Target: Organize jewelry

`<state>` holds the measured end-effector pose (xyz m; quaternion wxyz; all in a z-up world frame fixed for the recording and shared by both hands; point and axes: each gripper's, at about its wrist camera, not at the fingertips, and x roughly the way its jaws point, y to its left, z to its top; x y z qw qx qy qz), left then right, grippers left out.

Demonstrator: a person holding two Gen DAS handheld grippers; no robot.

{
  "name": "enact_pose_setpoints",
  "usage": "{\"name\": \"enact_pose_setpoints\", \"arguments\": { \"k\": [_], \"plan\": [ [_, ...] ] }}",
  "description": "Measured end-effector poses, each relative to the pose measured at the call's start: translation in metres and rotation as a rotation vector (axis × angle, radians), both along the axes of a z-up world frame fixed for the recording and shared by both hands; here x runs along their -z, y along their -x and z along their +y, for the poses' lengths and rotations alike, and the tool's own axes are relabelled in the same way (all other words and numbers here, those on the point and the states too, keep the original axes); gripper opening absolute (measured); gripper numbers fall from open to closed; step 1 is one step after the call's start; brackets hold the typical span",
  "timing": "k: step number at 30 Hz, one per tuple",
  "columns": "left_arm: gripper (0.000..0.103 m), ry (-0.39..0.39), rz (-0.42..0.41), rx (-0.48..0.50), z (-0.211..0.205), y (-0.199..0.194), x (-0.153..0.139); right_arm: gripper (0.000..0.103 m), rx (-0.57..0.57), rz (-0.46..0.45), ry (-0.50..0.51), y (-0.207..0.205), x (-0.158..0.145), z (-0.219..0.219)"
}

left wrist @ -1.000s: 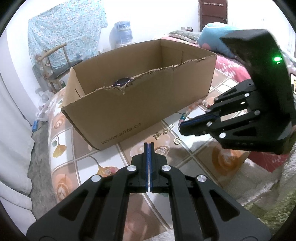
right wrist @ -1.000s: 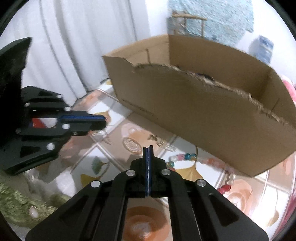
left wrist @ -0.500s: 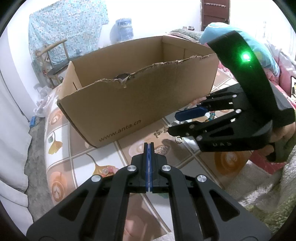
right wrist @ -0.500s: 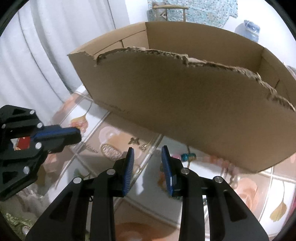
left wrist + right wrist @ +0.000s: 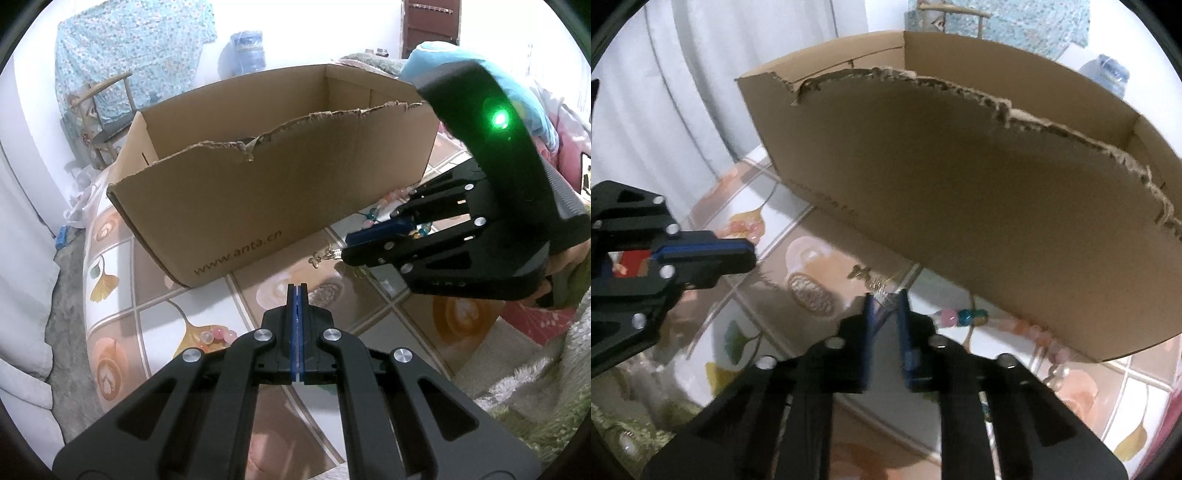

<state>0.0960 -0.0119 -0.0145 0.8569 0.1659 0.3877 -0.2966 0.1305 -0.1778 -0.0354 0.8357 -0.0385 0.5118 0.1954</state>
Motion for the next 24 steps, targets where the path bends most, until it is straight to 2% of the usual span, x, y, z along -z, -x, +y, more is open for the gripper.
{"name": "enact_pose_setpoints", "arguments": {
  "k": [3, 5, 8, 12, 24],
  "plan": [
    [0.0, 0.003, -0.001, -0.002, 0.0, 0.0, 0.0, 0.009, -0.032, 0.053, -0.053, 0.002, 0.001, 0.001],
    [0.0, 0.005, 0.001, -0.006, 0.0, -0.001, 0.0, 0.009, -0.036, 0.056, -0.065, 0.003, 0.0, 0.002],
    [0.0, 0.004, 0.003, -0.006, 0.0, -0.001, 0.002, 0.009, -0.003, 0.029, -0.054, -0.001, -0.003, -0.002],
    [0.0, 0.004, 0.002, -0.005, 0.0, -0.001, 0.001, 0.009, 0.036, 0.045, -0.055, -0.009, 0.002, -0.002],
    [0.0, 0.003, 0.01, -0.015, 0.003, -0.002, 0.003, 0.011, 0.118, 0.074, -0.087, 0.0, 0.001, 0.008]
  ]
}}
